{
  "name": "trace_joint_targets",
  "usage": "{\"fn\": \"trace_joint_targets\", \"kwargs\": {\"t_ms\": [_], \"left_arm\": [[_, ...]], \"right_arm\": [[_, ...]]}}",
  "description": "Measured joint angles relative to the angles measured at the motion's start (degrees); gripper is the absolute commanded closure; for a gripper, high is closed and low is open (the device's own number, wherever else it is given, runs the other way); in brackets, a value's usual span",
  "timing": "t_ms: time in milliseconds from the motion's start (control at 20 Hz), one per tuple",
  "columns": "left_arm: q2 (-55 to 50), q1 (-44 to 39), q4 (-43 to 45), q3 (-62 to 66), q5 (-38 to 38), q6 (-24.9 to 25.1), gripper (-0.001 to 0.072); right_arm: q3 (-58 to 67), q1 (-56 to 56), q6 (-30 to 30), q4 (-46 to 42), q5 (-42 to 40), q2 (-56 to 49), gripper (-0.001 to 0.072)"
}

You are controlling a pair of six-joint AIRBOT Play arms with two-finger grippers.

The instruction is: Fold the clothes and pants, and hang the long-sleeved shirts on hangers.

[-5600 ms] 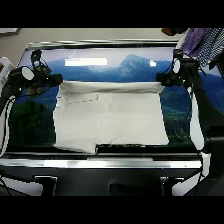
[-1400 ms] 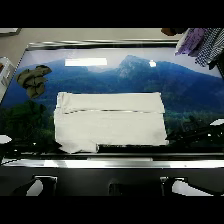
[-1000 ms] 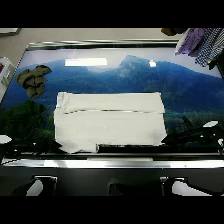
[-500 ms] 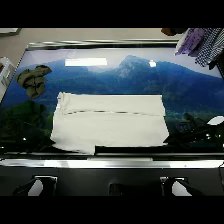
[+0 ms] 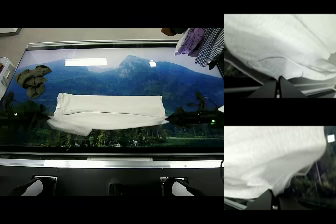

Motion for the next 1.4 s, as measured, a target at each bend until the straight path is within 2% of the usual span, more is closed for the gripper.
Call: {"fn": "trace_joint_targets", "kwargs": {"t_ms": [150,450,700,1050,1100,1150,1200,1250,1300,1350,1400], "left_arm": [[-9.09,-2.93,-3.34,6.54,3.15,0.04,0.0693],[-24.41,-6.69,-7.13,19.91,6.12,-1.36,0.0693],[-33.09,-7.52,-8.24,28.89,7.69,-3.67,0.0693],[-42.51,-9.07,-8.81,34.95,12.5,-4.94,0.069],[-43.5,-9.31,-8.9,35.34,13.14,-4.92,0.0666],[-44.39,-9.55,-8.96,35.65,13.75,-4.83,0.0539],[-45.09,-9.7,-9.01,35.85,14.32,-4.66,0.0377],[-45.64,-9.75,-9.01,35.98,14.88,-4.61,0.0321],[-45.94,-9.73,-9.01,36.15,15.1,-4.33,0.0318],[-46.05,-9.57,-9.03,36.46,15.28,-3.8,0.0318],[-45.97,-9.25,-9.07,36.94,15.23,-3.21,0.0318]], "right_arm": [[7.21,4.07,-0.74,0.72,-3.39,-7.06,0.068],[16.46,8.33,5.18,-4.17,-13.18,-16.26,0.068],[18.47,8.94,8.9,-4.96,-21.9,-18.69,0.068],[18.91,12.26,9.94,-4.33,-30.67,-22.64,0.0679],[18.91,12.9,9.94,-4.31,-31.69,-23.39,0.0655],[18.91,13.35,10.01,-4.28,-32.48,-24.09,0.0609],[18.91,13.73,10.38,-4.26,-33.03,-24.7,0.0542],[18.95,13.9,10.45,-4.24,-33.18,-25.07,0.0498],[19.23,13.92,10.82,-4.26,-32.92,-25.29,0.0491],[19.93,13.57,11.02,-4.28,-31.5,-25.31,0.0451],[20.92,12.87,11.45,-4.37,-29.68,-25.18,0.0294]]}}
